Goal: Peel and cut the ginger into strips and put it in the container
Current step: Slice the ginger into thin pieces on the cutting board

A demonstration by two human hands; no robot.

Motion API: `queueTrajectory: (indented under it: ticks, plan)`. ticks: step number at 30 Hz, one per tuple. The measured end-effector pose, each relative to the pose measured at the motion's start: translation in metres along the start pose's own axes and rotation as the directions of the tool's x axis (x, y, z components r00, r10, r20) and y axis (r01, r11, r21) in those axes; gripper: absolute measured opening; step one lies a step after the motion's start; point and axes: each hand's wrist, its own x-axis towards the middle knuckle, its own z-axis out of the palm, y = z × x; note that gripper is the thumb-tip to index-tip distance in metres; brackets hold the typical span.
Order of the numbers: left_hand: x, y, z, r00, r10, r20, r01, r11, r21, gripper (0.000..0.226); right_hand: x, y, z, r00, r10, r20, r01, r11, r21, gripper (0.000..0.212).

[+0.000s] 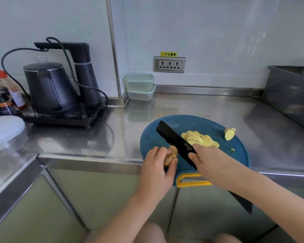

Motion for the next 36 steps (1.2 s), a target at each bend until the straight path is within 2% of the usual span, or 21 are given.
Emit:
queueTrajectory:
  ticks: [3,5,6,7,8,9,11,16,18,25,27,30,36]
  plan:
    - [0.0,0.0,0.002,1.0,0.021,-0.013,-0.021,1.0,0.009,0.02,0.01,-0.004,0.001,1.0,-0.018,0.004,0.018,0.997,0.072,0.023]
    - [-0.001,0.0,0.004,1.0,0.03,-0.006,-0.03,1.0,0.005,0.017,0.017,-0.013,0.005,1.0,-0.02,0.007,0.019,0.98,0.2,0.022]
    - [-0.002,0.001,0.004,1.0,0.028,0.001,-0.028,1.0,-0.004,0.015,0.021,-0.02,0.004,0.996,0.009,0.088,-0.023,0.986,0.167,0.023]
    - [-0.003,0.002,0.004,1.0,0.021,0.002,-0.021,1.0,-0.013,0.013,0.026,-0.024,0.006,0.992,0.002,0.123,-0.015,0.994,0.109,0.024]
    - [-0.004,0.001,0.004,1.0,0.013,-0.002,-0.014,1.0,-0.016,0.014,0.034,-0.025,0.008,0.991,0.011,0.137,-0.029,0.991,0.131,0.023]
    - [-0.005,0.0,0.004,1.0,0.011,-0.008,-0.012,1.0,-0.012,0.015,0.042,-0.023,0.01,0.993,-0.05,0.106,0.035,0.989,0.144,0.023]
    - [-0.006,0.0,0.004,1.0,0.014,-0.025,-0.014,1.0,-0.002,0.018,0.05,-0.021,0.003,0.995,-0.063,0.074,0.057,0.994,0.09,0.027]
    - [-0.004,0.0,0.005,0.999,0.006,-0.034,-0.006,1.0,-0.006,0.018,0.055,-0.017,-0.007,0.994,0.001,0.112,-0.013,0.994,0.111,0.03]
    - [-0.006,0.0,0.005,1.0,0.006,-0.026,-0.006,1.0,-0.002,0.018,0.053,-0.011,-0.017,0.983,0.045,0.176,-0.068,0.99,0.124,0.027]
    - [-0.007,0.0,0.006,1.0,-0.006,-0.018,0.007,1.0,0.023,0.018,0.039,0.022,-0.046,0.959,0.091,0.267,-0.198,0.893,0.405,0.012]
    - [-0.008,0.0,0.005,1.0,-0.008,-0.012,0.009,1.0,0.025,0.022,0.034,0.026,-0.048,0.964,0.094,0.248,-0.196,0.882,0.428,0.012]
    - [-0.007,0.0,0.003,1.0,-0.004,-0.007,0.004,1.0,0.024,0.028,0.028,0.026,-0.043,0.988,0.056,0.141,-0.113,0.891,0.44,0.017]
    - [-0.006,0.001,0.004,1.0,0.001,-0.023,-0.001,1.0,0.001,0.023,0.008,0.002,-0.028,0.999,-0.033,0.001,0.032,0.979,0.202,0.025]
